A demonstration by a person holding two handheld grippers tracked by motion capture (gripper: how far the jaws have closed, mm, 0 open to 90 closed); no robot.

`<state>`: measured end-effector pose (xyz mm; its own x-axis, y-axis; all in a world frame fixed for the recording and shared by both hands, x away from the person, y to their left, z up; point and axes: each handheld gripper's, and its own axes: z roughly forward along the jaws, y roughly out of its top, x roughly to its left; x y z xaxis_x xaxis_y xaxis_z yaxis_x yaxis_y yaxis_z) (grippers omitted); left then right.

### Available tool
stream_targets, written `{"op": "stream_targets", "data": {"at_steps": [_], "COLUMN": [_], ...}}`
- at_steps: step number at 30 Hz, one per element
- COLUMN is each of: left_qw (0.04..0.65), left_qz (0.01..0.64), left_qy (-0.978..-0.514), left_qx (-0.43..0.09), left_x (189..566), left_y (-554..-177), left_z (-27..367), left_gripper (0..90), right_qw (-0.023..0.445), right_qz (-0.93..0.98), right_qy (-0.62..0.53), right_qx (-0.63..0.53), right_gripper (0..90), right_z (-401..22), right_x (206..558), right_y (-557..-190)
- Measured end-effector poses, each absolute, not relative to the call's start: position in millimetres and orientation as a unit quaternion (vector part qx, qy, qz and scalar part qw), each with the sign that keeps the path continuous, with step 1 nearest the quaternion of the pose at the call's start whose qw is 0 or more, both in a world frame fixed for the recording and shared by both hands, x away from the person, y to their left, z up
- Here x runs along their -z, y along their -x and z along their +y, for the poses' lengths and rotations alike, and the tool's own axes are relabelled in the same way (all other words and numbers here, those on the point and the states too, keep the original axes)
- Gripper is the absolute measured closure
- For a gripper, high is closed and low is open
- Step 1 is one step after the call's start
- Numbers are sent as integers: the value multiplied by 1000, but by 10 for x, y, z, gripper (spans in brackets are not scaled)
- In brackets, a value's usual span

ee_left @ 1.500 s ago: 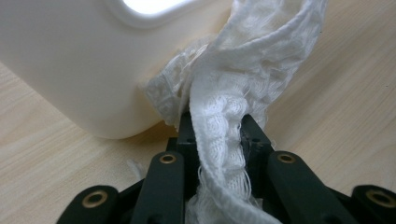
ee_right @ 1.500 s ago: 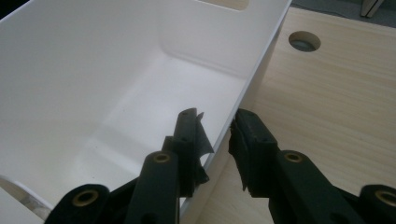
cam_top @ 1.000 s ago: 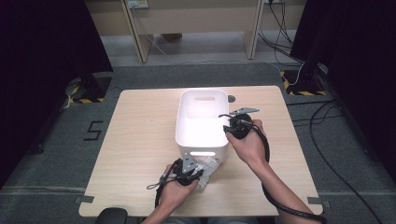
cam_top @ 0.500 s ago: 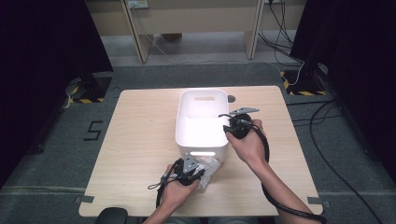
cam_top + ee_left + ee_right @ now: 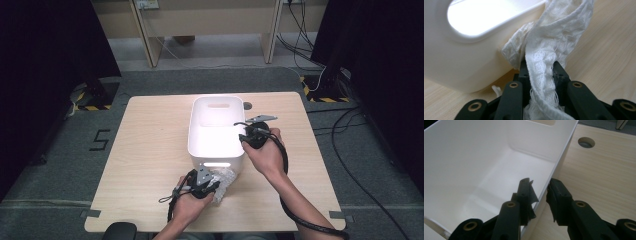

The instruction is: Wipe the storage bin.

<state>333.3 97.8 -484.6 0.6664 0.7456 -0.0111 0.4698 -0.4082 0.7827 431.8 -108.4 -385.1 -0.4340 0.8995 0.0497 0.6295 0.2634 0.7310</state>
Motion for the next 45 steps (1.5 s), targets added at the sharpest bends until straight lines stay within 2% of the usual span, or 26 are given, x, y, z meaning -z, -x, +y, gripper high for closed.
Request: {"op": "stream_targets", "data": {"at_steps": [10, 28, 45], "left_qw": [406, 453, 459], "left_qz": [363, 352, 356], "left_qy": [-821, -798, -790], "left_qx": [-172, -184, -197], "left_x": [4809, 4407, 4256], "left_y": [-3339, -3209, -3220], "left_z": [915, 996, 1031], "left_gripper": [745, 748, 747], "right_qw": [193, 191, 186], "right_qz": [771, 773, 774], "right_qy": [-496, -494, -498], "right_qx": [-350, -349, -343], "right_gripper": [720, 727, 736], "right_z": [-1083, -1073, -1053], "right_x": [3850, 3854, 3849], "right_y": [-4320, -4320, -4306]}}
